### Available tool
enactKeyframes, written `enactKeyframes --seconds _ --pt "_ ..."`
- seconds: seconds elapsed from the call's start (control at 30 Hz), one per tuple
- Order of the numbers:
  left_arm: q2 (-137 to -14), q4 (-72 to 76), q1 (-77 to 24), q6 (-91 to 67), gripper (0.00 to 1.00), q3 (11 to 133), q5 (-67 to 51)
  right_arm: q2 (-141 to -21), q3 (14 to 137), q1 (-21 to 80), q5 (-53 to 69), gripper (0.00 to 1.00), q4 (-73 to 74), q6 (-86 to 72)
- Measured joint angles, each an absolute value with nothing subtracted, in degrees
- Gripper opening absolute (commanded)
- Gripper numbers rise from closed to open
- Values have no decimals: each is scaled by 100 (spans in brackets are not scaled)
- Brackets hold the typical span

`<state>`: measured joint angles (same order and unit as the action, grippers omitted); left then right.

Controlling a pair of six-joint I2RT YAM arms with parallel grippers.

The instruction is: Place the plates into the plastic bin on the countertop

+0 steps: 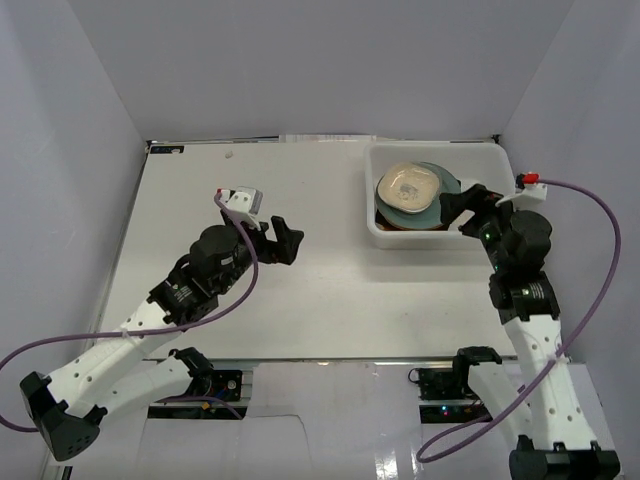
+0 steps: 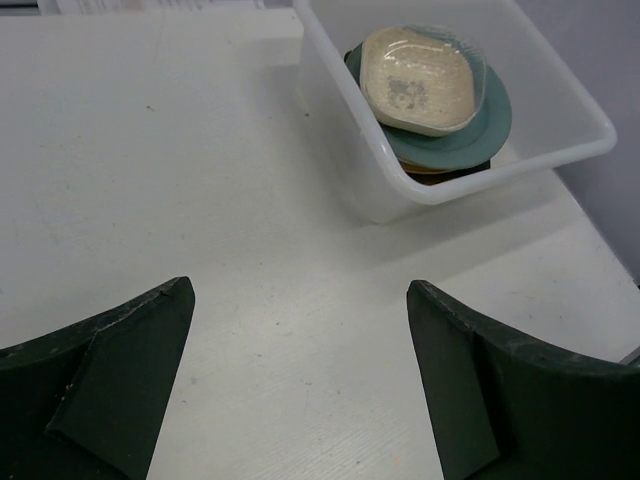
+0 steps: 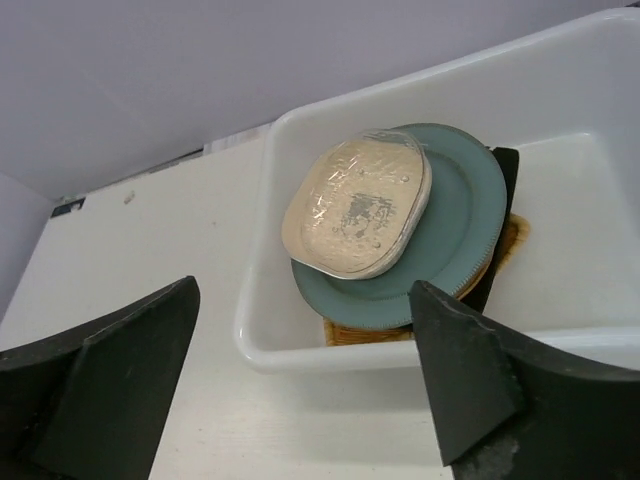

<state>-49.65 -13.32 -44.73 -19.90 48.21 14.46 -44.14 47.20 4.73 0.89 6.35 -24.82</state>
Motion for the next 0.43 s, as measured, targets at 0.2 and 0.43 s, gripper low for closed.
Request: enactKeyframes --seconds 0.2,0.43 --pt "-4366 -1039 -4473 -1925 98 4733 1535 -3000 4141 473 -154 90 926 -2351" --pt "-4427 -978 -4473 -1881 98 4762 1660 -2749 4058 473 95 90 744 -2370"
